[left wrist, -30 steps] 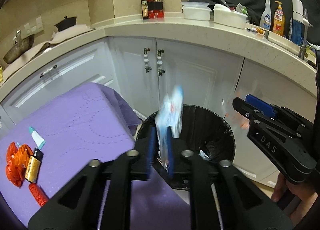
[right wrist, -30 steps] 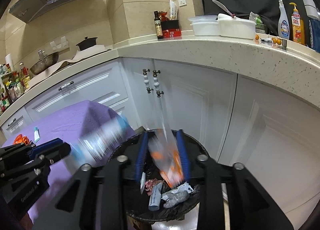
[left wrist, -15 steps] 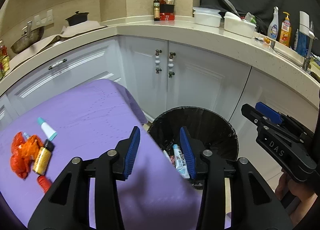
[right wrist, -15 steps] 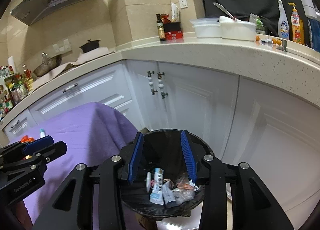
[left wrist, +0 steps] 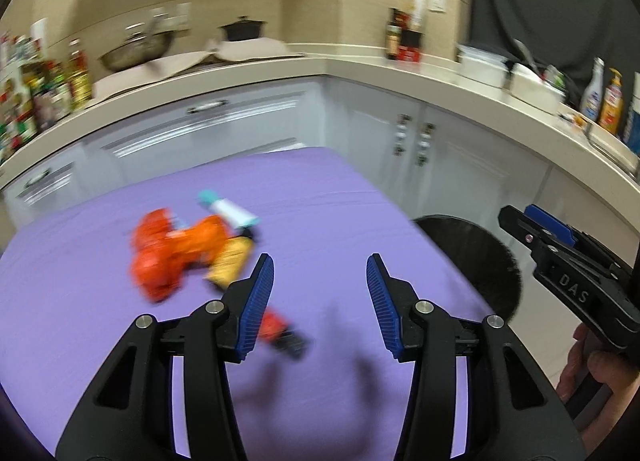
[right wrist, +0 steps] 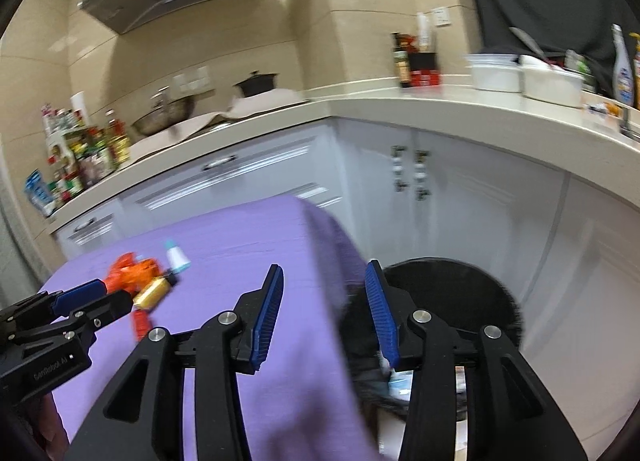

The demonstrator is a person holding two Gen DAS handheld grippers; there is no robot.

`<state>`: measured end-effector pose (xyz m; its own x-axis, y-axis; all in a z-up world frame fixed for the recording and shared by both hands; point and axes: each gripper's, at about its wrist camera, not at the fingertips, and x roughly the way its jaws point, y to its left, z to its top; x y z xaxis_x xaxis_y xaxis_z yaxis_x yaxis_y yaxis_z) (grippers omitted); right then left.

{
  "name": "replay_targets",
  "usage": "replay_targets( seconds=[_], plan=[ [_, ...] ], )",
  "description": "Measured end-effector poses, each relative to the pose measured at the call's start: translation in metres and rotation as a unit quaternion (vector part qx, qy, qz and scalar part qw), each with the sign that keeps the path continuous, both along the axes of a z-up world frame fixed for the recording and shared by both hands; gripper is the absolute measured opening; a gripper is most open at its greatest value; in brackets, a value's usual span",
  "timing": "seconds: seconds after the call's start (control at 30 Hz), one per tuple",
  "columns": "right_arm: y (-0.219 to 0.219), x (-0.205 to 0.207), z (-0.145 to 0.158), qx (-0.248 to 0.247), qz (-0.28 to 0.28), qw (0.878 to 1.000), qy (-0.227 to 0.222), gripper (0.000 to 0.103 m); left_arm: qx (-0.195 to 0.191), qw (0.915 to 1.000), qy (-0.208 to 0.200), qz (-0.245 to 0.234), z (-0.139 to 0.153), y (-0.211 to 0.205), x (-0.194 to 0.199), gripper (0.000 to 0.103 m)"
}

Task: Collect trash
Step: 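Move both open tools back to the table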

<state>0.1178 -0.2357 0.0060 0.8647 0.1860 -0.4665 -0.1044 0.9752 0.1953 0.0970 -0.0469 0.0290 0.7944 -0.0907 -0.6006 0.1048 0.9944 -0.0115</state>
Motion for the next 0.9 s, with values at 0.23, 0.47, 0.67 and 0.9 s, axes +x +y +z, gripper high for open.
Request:
replay_targets(
  seconds=[0.23,0.47,0.67,0.9],
  plan=[
    [0.061,0.002,0.002,-0.013,0.060,0.998,0.004,0.043,0.002,0.9980,0.006,0.063,-0.003,0.069,-0.020,0.047],
    [0.110,0.002,-0.004,-0.030,0.105,0.994,0.017,0.043,-0.001,0.9938,0.019,0.110,-0.014,0.123,-0.034,0.047],
    [0.136,0.004,-0.008,-0.046,0.127,0.990,0.029,0.043,-0.004,0.9906,0.023,0.135,-0.019,0.154,-0.043,0.047],
    [0.157,0.007,-0.016,-0.065,0.141,0.987,0.048,0.043,-0.005,0.9866,0.025,0.161,-0.022,0.185,-0.050,0.047]
  ],
)
